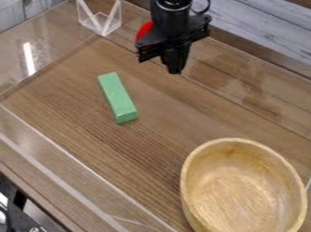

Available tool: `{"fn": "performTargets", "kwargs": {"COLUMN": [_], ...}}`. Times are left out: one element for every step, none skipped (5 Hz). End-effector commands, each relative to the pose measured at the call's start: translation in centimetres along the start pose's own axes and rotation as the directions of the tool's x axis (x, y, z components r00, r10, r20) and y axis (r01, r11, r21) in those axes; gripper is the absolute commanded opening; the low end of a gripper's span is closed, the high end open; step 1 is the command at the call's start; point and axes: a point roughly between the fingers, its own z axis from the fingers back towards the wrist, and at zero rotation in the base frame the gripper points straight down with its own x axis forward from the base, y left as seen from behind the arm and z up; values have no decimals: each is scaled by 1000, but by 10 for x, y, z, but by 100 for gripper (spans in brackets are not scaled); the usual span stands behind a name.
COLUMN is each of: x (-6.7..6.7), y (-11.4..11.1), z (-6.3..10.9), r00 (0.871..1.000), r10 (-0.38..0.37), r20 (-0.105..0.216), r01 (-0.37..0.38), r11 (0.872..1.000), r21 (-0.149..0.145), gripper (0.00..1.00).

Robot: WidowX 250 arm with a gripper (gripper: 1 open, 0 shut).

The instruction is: Move the red object to the left side of the table

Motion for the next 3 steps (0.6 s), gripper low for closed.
{"fn": "performTargets", "kwargs": {"x": [15,20,23], "y": [-5,-5,-5], "z": [16,7,-3], "r00": [997,995,992], "r10": [33,58,81], "r20": [65,79,94], "r01": [-30,-55,-78], "r11": [998,998,997], "r21": [-53,-40,-27], "gripper": [0,0,0]}}
